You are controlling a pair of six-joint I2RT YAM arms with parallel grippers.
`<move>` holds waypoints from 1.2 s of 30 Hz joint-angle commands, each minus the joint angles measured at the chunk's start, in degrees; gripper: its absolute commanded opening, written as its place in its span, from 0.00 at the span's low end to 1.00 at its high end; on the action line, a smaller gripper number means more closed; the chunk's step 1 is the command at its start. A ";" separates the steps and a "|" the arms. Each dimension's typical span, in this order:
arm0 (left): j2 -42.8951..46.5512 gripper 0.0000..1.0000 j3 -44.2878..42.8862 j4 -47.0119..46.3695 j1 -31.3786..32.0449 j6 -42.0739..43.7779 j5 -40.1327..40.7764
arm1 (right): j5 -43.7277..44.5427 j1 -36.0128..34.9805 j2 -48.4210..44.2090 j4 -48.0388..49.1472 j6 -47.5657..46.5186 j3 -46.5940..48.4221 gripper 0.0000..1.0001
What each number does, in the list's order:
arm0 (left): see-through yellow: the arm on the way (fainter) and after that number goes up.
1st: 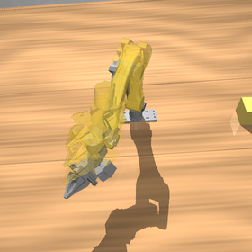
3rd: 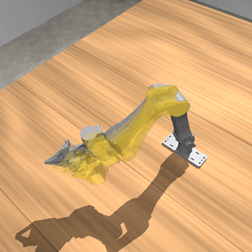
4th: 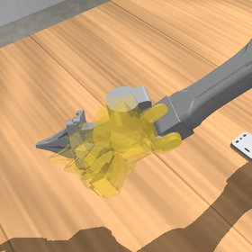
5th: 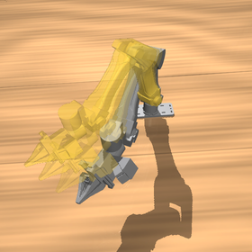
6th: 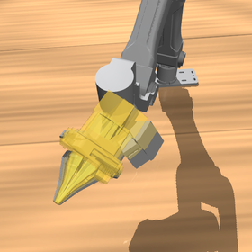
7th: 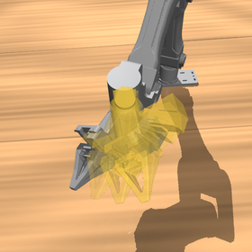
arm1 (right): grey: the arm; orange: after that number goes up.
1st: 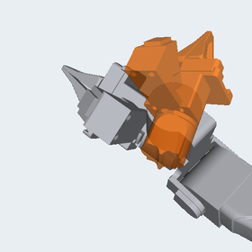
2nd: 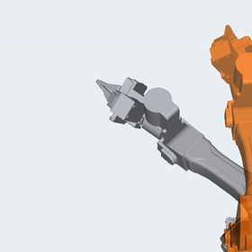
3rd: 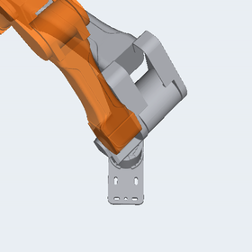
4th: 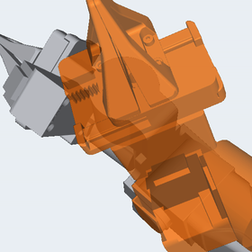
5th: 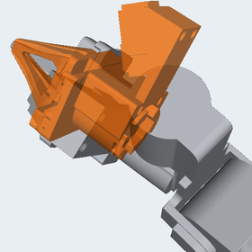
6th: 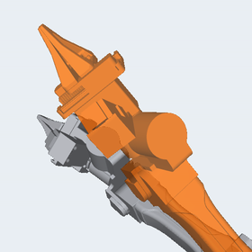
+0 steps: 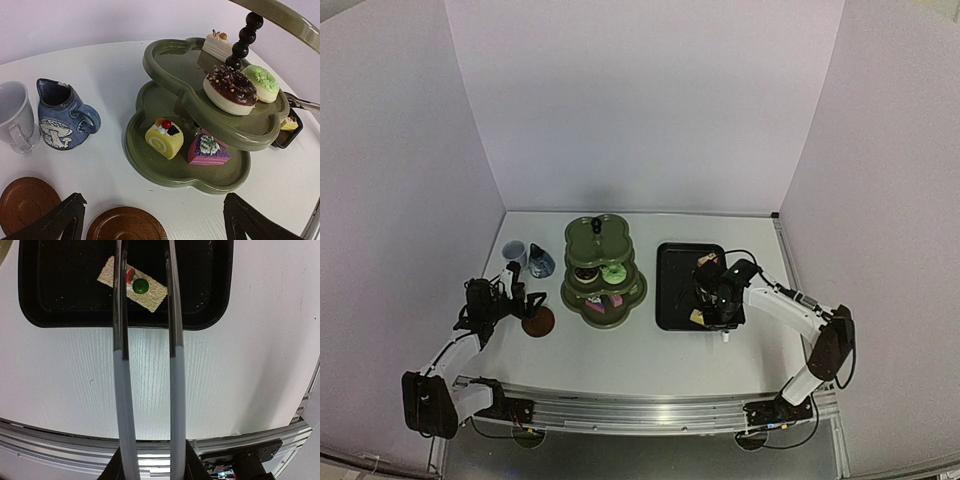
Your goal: Serve the afternoon tea
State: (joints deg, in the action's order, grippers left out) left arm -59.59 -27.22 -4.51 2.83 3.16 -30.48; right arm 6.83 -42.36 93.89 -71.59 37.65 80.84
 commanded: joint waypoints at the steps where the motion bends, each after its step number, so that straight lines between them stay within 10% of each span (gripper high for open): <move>1: -0.10 0.97 -0.55 -0.44 -0.20 0.72 -0.63 | 1.35 0.60 0.59 -0.12 1.15 0.10 0.27; 28: -0.11 0.97 -0.56 -0.48 -0.20 0.71 -0.64 | 1.20 1.80 3.48 1.08 -3.86 1.70 0.25; 36: 0.27 0.97 -0.41 -0.58 -0.20 0.66 -0.49 | 3.16 2.45 4.75 2.21 -5.32 3.03 0.02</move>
State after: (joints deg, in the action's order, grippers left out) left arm -59.72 -27.22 -4.51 2.83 3.18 -30.46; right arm 7.97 -40.26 97.94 -70.86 33.65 81.44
